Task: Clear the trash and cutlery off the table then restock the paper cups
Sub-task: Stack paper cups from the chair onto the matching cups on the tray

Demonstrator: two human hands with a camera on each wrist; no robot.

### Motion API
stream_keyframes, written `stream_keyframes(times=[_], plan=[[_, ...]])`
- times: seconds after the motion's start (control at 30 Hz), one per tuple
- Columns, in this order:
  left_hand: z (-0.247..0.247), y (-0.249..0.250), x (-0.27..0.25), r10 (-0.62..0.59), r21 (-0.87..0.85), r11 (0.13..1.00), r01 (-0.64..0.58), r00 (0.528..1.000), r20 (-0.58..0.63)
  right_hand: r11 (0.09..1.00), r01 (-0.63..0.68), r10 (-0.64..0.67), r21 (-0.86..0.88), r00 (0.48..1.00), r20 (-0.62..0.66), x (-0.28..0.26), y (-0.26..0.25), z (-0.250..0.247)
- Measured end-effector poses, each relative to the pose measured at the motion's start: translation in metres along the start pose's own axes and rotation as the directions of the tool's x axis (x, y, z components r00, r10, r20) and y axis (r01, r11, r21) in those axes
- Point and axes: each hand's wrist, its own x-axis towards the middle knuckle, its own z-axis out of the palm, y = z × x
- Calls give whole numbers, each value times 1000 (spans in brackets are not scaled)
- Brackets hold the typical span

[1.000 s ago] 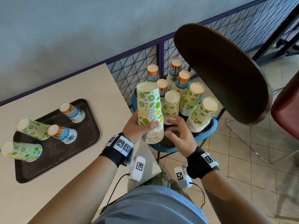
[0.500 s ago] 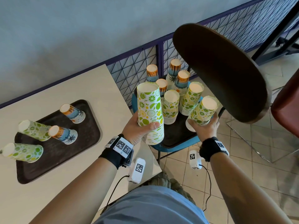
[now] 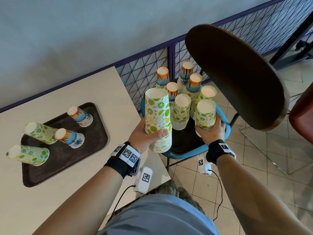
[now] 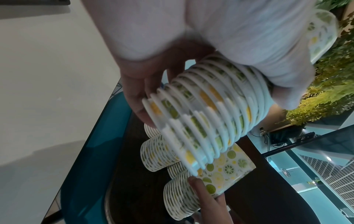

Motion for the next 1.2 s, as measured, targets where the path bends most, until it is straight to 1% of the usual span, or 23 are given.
stream_keyframes(times=[0.2, 0.4, 0.5, 0.67, 0.73, 0.83, 0.9, 1.0, 1.1, 1.2], plan=[[2, 2, -4, -19, 1, 1000, 19, 1000, -18, 998, 23, -22, -58, 1000, 16, 4, -5, 3], [2, 1, -5, -27, 3, 1000, 27, 999, -25, 999, -23, 23, -41, 1000, 14, 8, -2, 3], [0, -2, -4, -30, 3, 1000, 31, 999, -38, 1000, -13, 13, 14, 1000, 11, 6, 3, 2], [-1, -5, -4, -27, -14, 1000, 27, 999, -46, 983, 48, -43, 176, 999, -34, -5, 17, 2], [-1, -3, -5, -31, -17, 999, 30, 998, -48, 973, 63, -61, 222, 998, -17, -11, 24, 3], [-5, -4, -8, -35, -28, 999, 34, 997, -64, 966, 114, -124, 233, 992, 30, -28, 28, 5], [-11, -4, -10, -35, -38, 999, 31, 995, -98, 953, 155, -183, 262, 979, 86, -39, 29, 10], [-24, -6, -14, -21, -54, 998, 14, 991, -131, 931, 219, -276, 291, 946, 170, -59, 20, 20], [-39, -5, -22, 6, -71, 997, -19, 985, -170, 900, 299, -382, 317, 891, 244, -80, -3, 36], [-62, -8, -34, 50, -77, 995, -68, 975, -216, 873, 320, -439, 369, 844, 307, -94, -36, 56]])
